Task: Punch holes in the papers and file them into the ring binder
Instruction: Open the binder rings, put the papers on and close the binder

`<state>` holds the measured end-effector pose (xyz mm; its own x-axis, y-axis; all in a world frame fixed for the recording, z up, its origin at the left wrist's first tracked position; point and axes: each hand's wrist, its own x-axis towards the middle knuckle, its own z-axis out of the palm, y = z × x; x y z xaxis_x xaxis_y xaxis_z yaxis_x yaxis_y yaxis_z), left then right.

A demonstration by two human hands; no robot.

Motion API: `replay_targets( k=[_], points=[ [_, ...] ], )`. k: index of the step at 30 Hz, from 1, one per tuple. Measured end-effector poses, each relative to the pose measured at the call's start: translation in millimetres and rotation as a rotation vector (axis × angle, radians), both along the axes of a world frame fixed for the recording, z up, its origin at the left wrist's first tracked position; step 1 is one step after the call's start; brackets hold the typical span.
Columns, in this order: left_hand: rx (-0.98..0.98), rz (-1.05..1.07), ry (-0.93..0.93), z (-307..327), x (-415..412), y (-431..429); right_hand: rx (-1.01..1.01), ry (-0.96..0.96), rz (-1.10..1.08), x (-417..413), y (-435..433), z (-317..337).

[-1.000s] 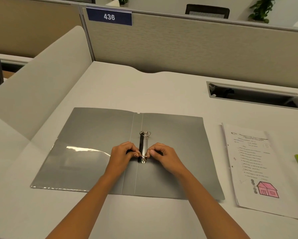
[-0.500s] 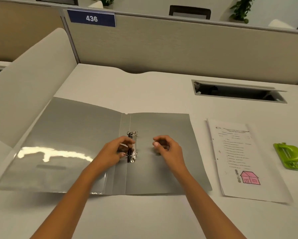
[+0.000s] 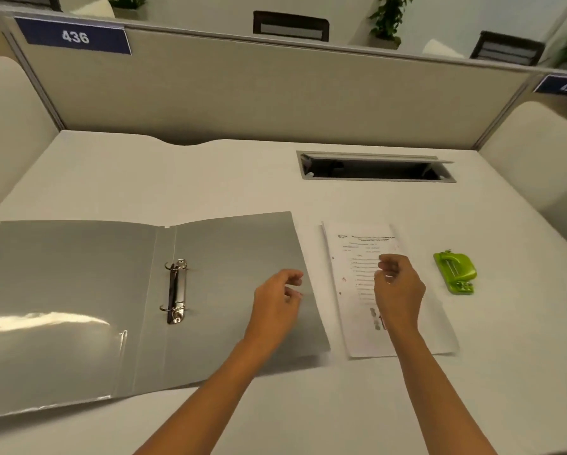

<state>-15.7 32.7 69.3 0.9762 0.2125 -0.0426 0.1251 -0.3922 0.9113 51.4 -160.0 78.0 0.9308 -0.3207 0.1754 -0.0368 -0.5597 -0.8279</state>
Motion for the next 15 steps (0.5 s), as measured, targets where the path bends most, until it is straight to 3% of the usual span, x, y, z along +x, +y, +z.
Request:
replay_targets(
  k=[6,10,15],
  points=[
    [-0.041,-0.043,0.27,-6.0,35.4,-58.7,-0.249,0.23,-0.127,36.9,-69.5,-18.2],
    [-0.029,0.008,0.316,-12.9,47.4,-82.7,-0.254,0.388,-0.096,47.3,-94.0,-22.0],
    [-0.016,0.06,0.342,-15.6,54.4,-100.5,-0.107,0.534,-0.089,52.7,-111.0,-22.5]
  ],
)
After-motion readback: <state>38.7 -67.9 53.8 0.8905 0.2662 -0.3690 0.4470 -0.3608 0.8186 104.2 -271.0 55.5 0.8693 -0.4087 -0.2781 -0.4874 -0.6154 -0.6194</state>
